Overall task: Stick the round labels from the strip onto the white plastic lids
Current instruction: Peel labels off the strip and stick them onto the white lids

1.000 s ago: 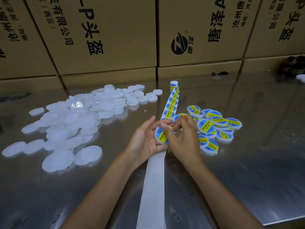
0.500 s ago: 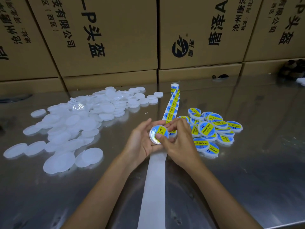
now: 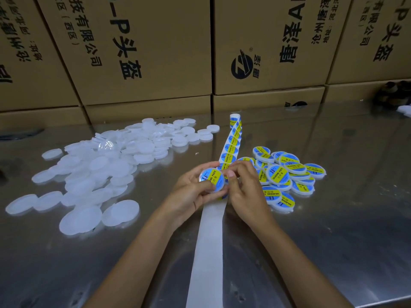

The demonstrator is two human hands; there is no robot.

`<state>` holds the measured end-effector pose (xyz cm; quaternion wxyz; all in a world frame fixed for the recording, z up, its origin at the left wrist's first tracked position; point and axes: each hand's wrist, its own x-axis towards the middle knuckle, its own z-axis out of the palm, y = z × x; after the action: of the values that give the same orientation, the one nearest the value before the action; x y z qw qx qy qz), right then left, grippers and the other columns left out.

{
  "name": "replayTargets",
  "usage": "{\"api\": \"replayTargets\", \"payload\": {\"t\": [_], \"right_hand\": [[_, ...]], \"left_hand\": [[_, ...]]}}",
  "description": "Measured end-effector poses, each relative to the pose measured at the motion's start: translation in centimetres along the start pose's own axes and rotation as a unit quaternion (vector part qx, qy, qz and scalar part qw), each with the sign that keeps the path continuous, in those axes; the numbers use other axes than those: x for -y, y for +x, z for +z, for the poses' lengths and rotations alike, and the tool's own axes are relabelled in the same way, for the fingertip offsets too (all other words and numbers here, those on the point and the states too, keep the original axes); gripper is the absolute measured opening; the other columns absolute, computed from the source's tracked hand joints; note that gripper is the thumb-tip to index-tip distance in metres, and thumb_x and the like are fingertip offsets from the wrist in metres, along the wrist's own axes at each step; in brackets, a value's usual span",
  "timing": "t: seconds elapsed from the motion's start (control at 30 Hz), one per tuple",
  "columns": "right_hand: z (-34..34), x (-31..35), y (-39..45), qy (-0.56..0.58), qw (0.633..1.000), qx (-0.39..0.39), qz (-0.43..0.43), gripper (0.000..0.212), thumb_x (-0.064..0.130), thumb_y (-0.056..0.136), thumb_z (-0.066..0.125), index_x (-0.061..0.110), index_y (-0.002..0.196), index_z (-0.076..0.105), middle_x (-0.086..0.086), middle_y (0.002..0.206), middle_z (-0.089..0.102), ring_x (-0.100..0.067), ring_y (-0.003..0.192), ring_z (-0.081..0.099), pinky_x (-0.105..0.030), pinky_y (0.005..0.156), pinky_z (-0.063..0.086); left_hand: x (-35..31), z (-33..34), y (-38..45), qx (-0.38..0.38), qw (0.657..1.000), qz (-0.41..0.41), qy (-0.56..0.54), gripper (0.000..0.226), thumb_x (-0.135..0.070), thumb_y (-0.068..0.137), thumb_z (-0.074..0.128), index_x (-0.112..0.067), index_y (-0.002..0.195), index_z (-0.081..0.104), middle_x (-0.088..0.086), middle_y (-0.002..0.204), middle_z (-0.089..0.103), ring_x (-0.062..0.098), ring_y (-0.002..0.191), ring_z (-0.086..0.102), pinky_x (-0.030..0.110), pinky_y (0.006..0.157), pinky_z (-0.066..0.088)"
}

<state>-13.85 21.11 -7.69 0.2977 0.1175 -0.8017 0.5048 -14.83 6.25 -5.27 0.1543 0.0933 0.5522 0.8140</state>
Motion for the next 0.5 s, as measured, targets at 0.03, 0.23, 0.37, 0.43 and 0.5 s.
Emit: {"api": "replayTargets", "payload": {"t": [0.03,0.23,0.37,0.43,0.5], "right_hand": [[-0.03,0.04,-0.02,0.005,1.0,0.009,0.007,0.008,0.007,0.097,0.056,0.008,0.092,0.063,-0.001,0.105,0.053,-0.02,0.105,0.054,-0.04,0.093,0.045],[0.43,0.37,-0.86,-0.013,0.997,0.076,-0.004,0.042,0.034,0.068,0.081,0.019,0.099,0.057,0.008,0.109,0.049,-0.011,0.109,0.05,-0.023,0.09,0.042],[0.65,0.41,-0.82,-0.066,0.998,0.018,-0.017,0.052,0.055,0.062,0.073,0.02,0.095,0.054,0.014,0.102,0.048,-0.007,0.102,0.049,-0.022,0.081,0.042],[0.6,0.25,-0.75,-0.098,0.995,-0.011,-0.019,0.053,0.058,0.062,0.073,0.021,0.096,0.055,0.018,0.102,0.046,-0.001,0.102,0.047,-0.015,0.075,0.039],[0.55,0.07,-0.6,-0.113,0.993,-0.028,-0.019,0.049,0.055,0.064,0.076,0.023,0.096,0.058,0.019,0.104,0.047,0.0,0.102,0.046,-0.01,0.075,0.038]], "left_hand": [[-0.01,-0.03,-0.03,-0.012,1.0,0.011,0.014,0.041,0.019,0.088,0.055,-0.006,0.119,0.067,0.013,0.11,0.075,0.029,0.096,0.074,0.033,0.077,0.061],[-0.02,0.36,-0.27,-0.115,0.99,0.036,0.074,0.011,-0.015,0.098,0.063,-0.009,0.103,0.071,0.012,0.096,0.077,0.032,0.074,0.076,0.023,0.05,0.056],[0.24,0.86,-0.1,-0.085,0.994,0.046,0.053,0.028,-0.017,0.108,0.042,-0.004,0.108,0.067,0.012,0.093,0.077,0.031,0.075,0.076,0.029,0.056,0.06],[0.16,0.92,0.1,-0.055,0.998,0.036,0.0,0.031,-0.01,0.108,0.035,-0.005,0.112,0.065,0.014,0.095,0.077,0.033,0.077,0.076,0.034,0.062,0.062],[0.0,0.94,0.21,-0.03,0.998,0.011,-0.06,0.031,-0.001,0.105,0.035,-0.007,0.125,0.059,0.017,0.103,0.075,0.039,0.082,0.074,0.039,0.069,0.063]]}}
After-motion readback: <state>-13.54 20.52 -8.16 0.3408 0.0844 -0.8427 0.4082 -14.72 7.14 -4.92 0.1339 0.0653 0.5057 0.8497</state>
